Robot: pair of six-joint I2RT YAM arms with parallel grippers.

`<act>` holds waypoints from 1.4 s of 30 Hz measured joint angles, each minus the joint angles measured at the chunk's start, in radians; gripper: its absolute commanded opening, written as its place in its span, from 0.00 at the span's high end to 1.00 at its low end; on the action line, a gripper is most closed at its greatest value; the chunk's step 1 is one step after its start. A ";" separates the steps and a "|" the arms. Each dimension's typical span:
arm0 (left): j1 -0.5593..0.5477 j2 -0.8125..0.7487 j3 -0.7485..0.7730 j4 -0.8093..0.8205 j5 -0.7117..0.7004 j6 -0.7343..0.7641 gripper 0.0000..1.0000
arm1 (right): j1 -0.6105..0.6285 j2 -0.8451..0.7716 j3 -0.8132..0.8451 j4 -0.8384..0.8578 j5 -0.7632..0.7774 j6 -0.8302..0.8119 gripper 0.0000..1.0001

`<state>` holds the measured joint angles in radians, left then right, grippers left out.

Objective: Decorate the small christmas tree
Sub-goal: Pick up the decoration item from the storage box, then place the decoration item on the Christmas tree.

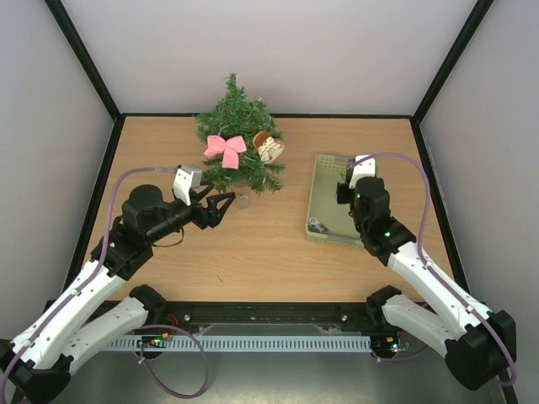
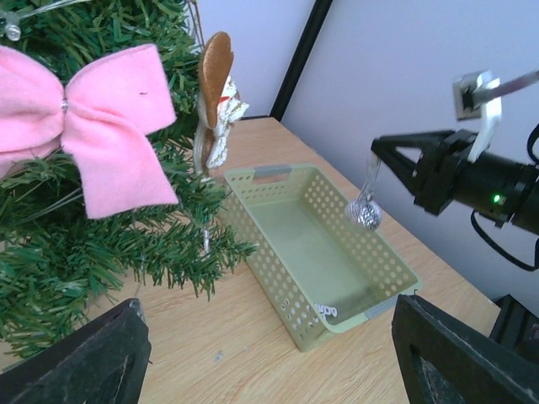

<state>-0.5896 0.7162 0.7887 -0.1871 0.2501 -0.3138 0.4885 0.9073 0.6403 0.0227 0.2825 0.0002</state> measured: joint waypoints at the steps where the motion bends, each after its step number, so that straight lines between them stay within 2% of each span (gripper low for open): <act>1: -0.002 0.002 0.001 0.004 0.001 0.000 0.21 | 0.000 -0.005 0.017 0.009 0.007 0.005 0.92; 8: -0.086 0.074 0.033 0.063 0.002 -0.005 0.26 | 0.000 0.053 0.245 -0.116 -0.022 0.101 0.92; 15: -0.210 0.252 0.147 0.134 -0.048 -0.007 0.31 | 0.000 0.026 0.284 -0.262 -0.156 0.185 0.92; 20: -0.278 0.401 0.224 0.193 -0.095 -0.008 0.39 | 0.000 0.011 0.340 -0.325 -0.253 0.230 0.92; 27: -0.289 0.567 0.309 0.268 -0.109 -0.025 0.47 | 0.000 -0.037 0.348 -0.345 -0.357 0.278 0.92; 33: -0.289 0.696 0.402 0.309 -0.072 -0.014 0.48 | 0.000 -0.050 0.348 -0.355 -0.396 0.290 0.92; 42: -0.289 0.778 0.428 0.309 0.002 0.019 0.49 | 0.000 -0.051 0.348 -0.356 -0.410 0.290 0.91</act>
<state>-0.8787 1.4944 1.2167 0.1219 0.2520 -0.2951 0.4885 0.8562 0.9882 -0.3328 -0.1276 0.2901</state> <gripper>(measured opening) 0.506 0.087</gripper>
